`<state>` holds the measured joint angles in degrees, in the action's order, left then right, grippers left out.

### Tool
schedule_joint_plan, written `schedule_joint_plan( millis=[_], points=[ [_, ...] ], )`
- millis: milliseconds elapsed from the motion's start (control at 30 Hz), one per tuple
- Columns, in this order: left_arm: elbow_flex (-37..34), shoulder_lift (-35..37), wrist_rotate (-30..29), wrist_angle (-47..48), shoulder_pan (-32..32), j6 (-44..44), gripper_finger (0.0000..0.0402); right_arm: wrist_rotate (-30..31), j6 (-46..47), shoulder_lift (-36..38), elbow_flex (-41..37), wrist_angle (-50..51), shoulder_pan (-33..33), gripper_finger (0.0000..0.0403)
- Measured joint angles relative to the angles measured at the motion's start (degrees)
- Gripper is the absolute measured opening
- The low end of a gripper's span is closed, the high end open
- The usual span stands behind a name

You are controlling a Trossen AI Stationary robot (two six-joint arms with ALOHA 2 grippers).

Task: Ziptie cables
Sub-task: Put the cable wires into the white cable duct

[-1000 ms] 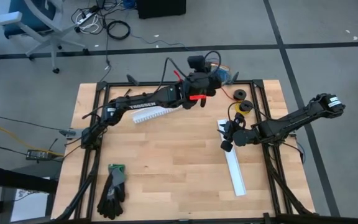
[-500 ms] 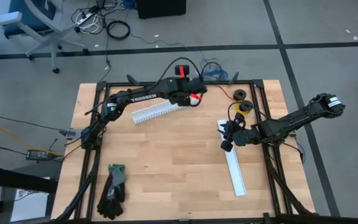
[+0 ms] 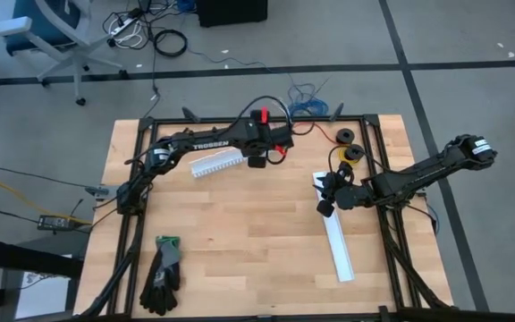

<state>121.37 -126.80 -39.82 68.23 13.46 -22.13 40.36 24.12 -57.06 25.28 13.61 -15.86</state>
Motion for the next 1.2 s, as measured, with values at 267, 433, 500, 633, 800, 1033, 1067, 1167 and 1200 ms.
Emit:
schedule_joint_plan(
  millis=[267,433,500,633,800,1033,1067,1167,1200],
  points=[
    [-9.56,0.07,-3.76,10.24,1.21,3.50,0.0015,0.00,0.00,-0.01,0.00,-0.19,0.00,0.0113],
    [-17.38,0.07,-7.23,11.18,1.32,3.27,0.0015,0.00,-0.22,0.00,0.00,-0.54,0.06,0.0113],
    [-20.63,0.07,-8.46,10.86,1.32,3.32,0.0015,0.00,-0.24,0.00,0.00,-1.00,0.24,0.0113],
    [-24.96,0.06,-10.66,10.82,1.24,5.50,0.0015,0.01,-0.36,0.00,0.00,-2.09,0.89,0.0113],
    [-26.60,0.07,-10.92,9.83,1.11,7.72,0.0015,-1.38,-6.07,0.00,0.00,-8.71,2.50,0.0113],
    [-27.80,0.07,-7.54,4.36,-1.42,7.82,0.0015,-14.72,-19.16,-0.01,0.00,-15.27,10.84,0.0113],
    [-27.87,0.07,-7.57,3.69,-2.09,7.68,0.0015,-15.67,-20.48,-0.01,0.00,-15.03,12.51,0.0113],
    [-27.87,0.07,-7.40,1.26,-4.17,7.37,0.0015,-20.90,-25.09,0.00,0.00,-15.04,18.71,0.0113],
    [-27.87,0.07,-7.22,0.64,-4.78,7.36,0.0015,-23.47,-26.17,0.00,0.00,-15.04,21.03,0.0113]
  ],
)
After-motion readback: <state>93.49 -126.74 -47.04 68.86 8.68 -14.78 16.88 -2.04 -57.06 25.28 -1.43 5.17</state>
